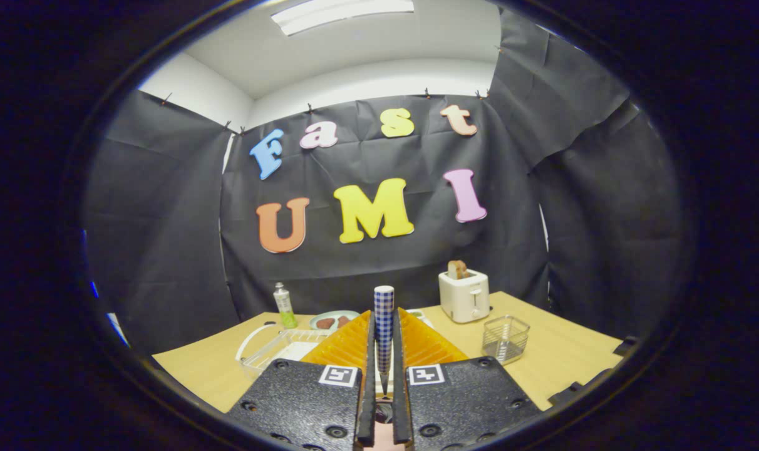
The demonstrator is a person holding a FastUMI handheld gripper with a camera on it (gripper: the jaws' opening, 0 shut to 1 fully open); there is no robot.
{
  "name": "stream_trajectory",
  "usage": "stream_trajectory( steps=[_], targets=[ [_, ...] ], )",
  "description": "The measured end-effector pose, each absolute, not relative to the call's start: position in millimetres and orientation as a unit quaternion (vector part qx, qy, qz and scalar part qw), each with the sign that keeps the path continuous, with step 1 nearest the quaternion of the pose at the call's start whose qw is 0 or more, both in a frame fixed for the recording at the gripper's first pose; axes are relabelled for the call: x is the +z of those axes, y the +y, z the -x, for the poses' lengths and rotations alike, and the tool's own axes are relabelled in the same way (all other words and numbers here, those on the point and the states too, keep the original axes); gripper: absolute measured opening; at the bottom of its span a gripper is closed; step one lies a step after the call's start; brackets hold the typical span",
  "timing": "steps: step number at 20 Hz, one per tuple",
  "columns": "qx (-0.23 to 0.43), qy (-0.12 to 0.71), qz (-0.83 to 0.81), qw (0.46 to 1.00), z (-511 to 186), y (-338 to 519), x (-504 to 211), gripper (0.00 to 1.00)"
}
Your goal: Take the plate from the dish rack, then take the spoon from the basket and place it into the plate.
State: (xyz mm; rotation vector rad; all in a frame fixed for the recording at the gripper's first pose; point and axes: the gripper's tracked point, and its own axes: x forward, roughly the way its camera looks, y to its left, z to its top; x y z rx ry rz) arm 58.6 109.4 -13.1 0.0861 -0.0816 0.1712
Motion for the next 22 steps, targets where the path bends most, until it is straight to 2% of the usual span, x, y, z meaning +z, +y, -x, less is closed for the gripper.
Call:
stream_trajectory(
  steps=[7, 14, 22],
  targets=[
    [0.12, -0.029, -0.033, 0.992, -50.6, 149.8, -62.9, 0.17],
    [0.118, -0.03, -0.009, 0.993, -53.7, 151.6, -105.8, 0.19],
    [0.093, -0.049, 0.013, 0.994, -53.1, 124.6, -91.3, 0.23]
  ],
)
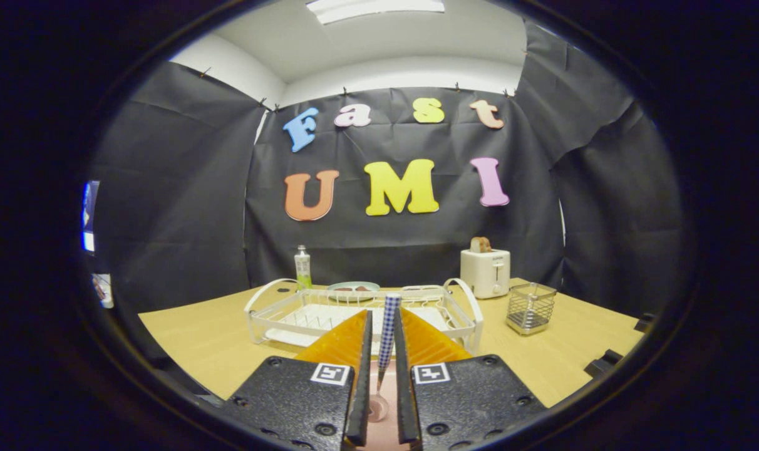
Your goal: Take the plate from the dish rack, then take the spoon from the basket and place it into the plate.
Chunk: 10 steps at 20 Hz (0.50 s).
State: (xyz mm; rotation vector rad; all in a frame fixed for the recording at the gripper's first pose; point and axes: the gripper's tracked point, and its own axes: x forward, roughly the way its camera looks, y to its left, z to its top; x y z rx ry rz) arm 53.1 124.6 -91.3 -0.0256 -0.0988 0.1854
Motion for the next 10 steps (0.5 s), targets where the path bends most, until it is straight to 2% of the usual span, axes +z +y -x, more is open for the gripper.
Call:
stream_trajectory(
  steps=[4, 6, 10],
  targets=[
    [0.067, -0.056, 0.027, 0.996, -48.3, 103.0, -77.9, 0.4],
    [0.058, -0.055, 0.025, 0.996, -44.5, 96.2, -73.2, 0.57],
    [0.06, -0.038, 0.015, 0.997, -39.0, 88.4, -70.9, 0.76]
  ],
)
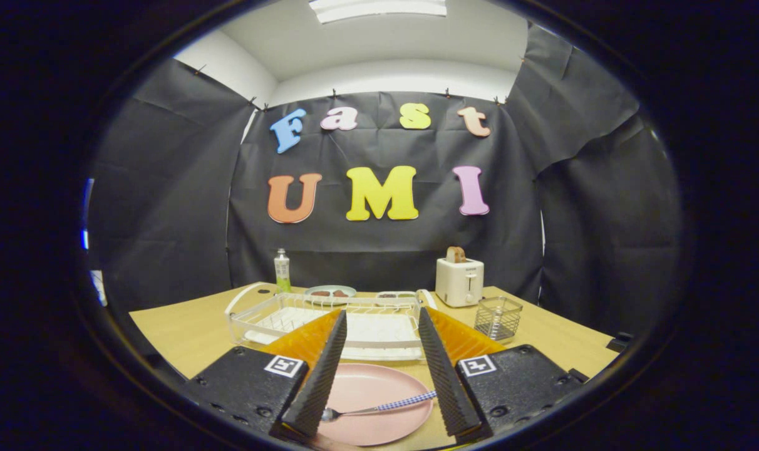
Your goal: Take the plate from the dish rack, then take the spoon from the basket and place it into the plate.
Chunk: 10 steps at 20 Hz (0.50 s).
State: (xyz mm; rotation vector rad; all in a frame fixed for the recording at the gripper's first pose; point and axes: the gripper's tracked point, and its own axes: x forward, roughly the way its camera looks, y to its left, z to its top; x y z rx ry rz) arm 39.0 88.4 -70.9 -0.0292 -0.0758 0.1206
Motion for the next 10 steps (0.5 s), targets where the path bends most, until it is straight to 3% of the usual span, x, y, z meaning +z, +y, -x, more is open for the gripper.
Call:
stream_trajectory(
  steps=[3, 10],
  targets=[
    [0.055, -0.028, 0.0, 0.998, -35.6, 77.7, -66.0, 0.86],
    [0.046, -0.01, -0.018, 0.999, -17.6, 46.2, -46.2, 0.99]
  ],
)
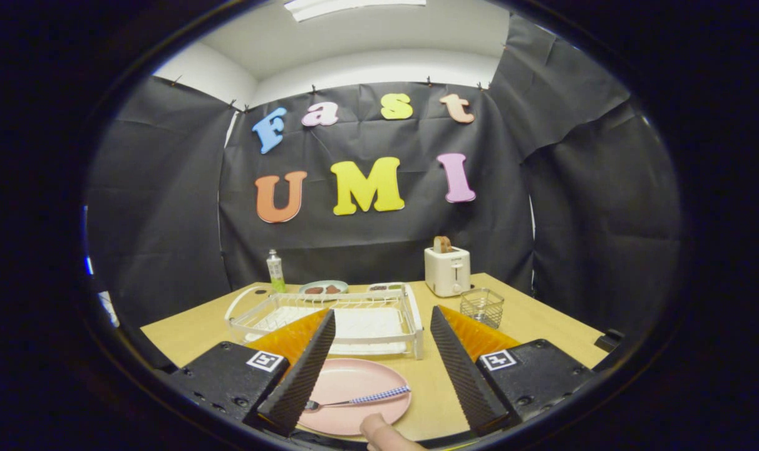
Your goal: Take the plate from the dish rack, then take the spoon from the basket and place it into the plate.
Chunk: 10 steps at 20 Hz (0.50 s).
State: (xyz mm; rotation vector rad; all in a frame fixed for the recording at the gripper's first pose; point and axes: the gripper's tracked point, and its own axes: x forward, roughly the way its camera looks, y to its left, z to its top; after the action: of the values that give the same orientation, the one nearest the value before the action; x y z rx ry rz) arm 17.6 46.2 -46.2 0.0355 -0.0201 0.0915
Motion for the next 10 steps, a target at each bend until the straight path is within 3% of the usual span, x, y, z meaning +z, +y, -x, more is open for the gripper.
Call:
stream_trajectory(
  steps=[10],
  targets=[
    [0.043, -0.018, -0.026, 0.999, 1.6, 10.6, -25.4, 1.0]
  ],
)
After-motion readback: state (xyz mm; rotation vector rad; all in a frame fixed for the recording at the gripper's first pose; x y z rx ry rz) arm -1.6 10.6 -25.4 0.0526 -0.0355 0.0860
